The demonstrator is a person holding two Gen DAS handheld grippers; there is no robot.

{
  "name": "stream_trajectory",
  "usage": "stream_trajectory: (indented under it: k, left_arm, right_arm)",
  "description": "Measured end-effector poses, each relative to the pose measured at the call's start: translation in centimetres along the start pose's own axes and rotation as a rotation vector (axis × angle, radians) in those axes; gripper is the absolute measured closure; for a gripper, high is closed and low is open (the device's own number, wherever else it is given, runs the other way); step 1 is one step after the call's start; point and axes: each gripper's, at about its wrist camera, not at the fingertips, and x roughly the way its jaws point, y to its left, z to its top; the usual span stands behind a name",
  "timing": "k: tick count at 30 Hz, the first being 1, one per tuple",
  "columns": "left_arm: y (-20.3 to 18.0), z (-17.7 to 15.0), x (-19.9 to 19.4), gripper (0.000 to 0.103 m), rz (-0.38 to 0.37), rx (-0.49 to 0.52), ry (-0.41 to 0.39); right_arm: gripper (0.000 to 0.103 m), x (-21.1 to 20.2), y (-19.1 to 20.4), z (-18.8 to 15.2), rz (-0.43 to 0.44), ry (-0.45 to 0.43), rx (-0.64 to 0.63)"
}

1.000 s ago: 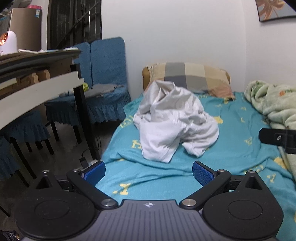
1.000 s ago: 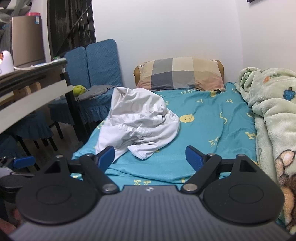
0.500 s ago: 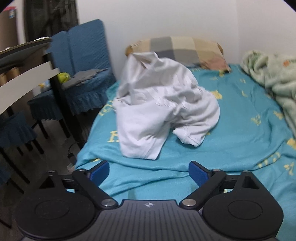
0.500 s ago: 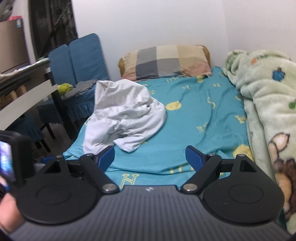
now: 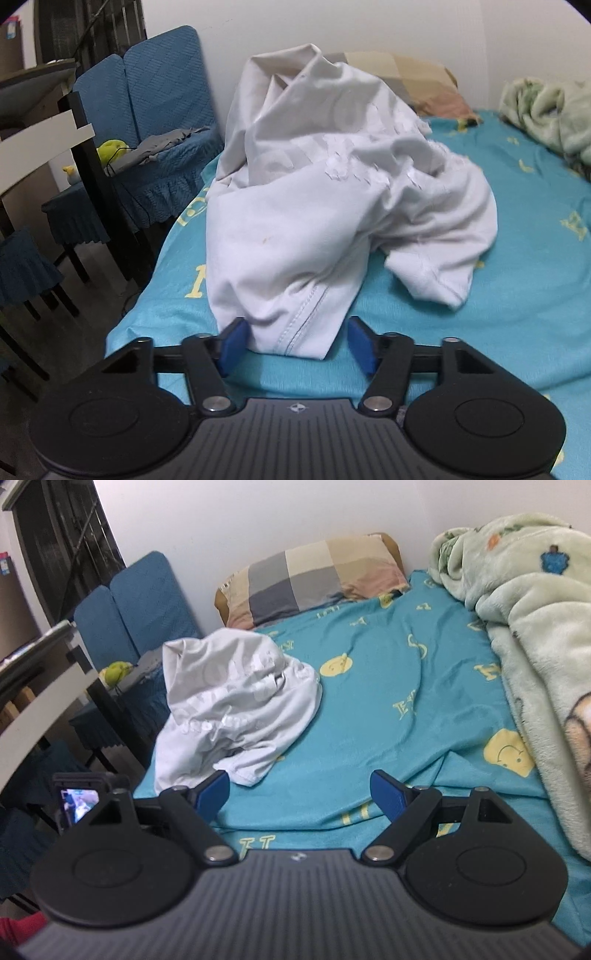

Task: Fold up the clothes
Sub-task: 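Grasp the white T-shirt hem with the left gripper while the right gripper approaches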

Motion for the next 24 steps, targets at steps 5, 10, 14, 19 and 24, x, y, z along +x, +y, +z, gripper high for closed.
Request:
stream_trajectory:
  k: [5, 10, 14, 19, 24]
  left_arm:
    - [1.6, 1.2, -1.5, 0.09, -0.021, -0.077, -0.071]
    - [3.1, 2.6, -7.3, 0.094, -0.075, -0.153, -0.164]
    - [4.2, 3.3, -12.8, 0.094, -0.142, -0.195, -0.211]
    - [5.7, 2.9, -20.0, 0.094, -0.194, -0.197, -0.222]
    - [7.0, 0.8, -22.1, 0.094, -0.184, -0.159, -0.165]
  right_arm:
    - [0.018, 1.8, 0.3, -0.1, -0.019, 0.003, -0.037]
    - [0.018, 1.6, 0.6, -0.4, -0.029, -0.025, -0.078]
    - [0.018, 0.8, 0.8, -0.4, -0.033, -0.055, -0.095]
    - [0.018, -1.0, 1.7, -0.8, 0.013, -0.07, -0.135]
    - [0.018, -1.4, 2.6, -2.0, 0.09, -0.003, -0.142]
